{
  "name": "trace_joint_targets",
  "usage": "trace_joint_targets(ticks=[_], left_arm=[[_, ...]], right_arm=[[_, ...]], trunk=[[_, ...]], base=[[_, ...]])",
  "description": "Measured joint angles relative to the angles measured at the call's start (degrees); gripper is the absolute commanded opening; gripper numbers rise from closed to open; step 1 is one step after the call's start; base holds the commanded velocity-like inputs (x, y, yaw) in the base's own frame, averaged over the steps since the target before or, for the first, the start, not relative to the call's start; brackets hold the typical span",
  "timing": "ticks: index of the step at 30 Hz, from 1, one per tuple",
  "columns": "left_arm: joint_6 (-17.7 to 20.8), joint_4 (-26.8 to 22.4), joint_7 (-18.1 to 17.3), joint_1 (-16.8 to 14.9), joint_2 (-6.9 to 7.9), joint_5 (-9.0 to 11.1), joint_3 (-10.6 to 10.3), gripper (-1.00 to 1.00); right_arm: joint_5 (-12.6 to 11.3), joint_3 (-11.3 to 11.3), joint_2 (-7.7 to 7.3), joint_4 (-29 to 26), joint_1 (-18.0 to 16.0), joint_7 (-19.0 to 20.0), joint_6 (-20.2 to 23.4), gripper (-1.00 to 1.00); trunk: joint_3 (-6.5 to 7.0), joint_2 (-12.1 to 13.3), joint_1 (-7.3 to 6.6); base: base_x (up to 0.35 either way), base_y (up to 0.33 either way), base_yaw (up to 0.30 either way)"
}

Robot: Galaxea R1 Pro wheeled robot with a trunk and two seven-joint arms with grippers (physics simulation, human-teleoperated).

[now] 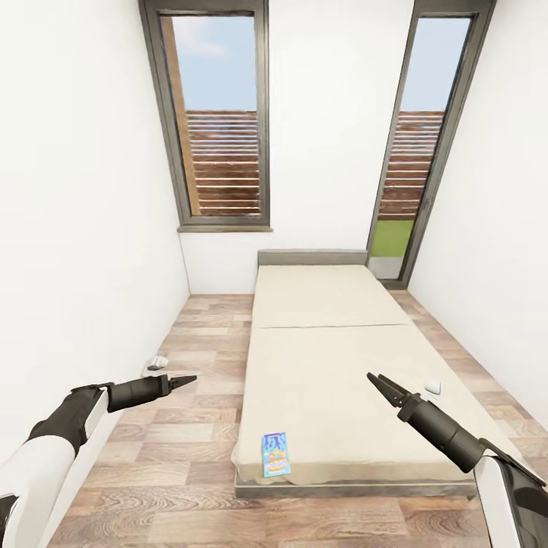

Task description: Put all the toys in the child's room - the three board games (two on the bed and one on the table), the two jigsaw puzzles on the table, and the tennis ball on the table - inside the toy box on the table in the child's room.

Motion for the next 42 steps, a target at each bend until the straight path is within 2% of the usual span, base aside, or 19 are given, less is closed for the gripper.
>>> trace_joint_targets(ticks=[38, 41, 42], left_arm=[[0.0, 0.0, 0.0, 0.0, 0.0, 0.0, 0.0, 1.0], [0.0, 0.0, 0.0, 0.0, 0.0, 0.0, 0.1, 1.0], [0.1, 0.0, 0.0, 0.0, 0.0, 0.0, 0.1, 1.0]], right_arm=[[-0.3, -0.4, 0.01, 2.1, -0.1, -1.1, 0.6, 1.0], [-0.2, -0.4, 0.08, 3.3, -0.1, -2.8, 0.5, 1.0], [-0.2, -0.3, 0.01, 4.2, -0.1, -4.5, 0.5, 1.0]], trunk=[[-0.01, 0.0, 0.0], [-0.01, 0.0, 0.0], [-0.01, 0.0, 0.0]], base=[[0.0, 0.023, -0.016], [0.0, 0.0, 0.0], [0.0, 0.0, 0.0]])
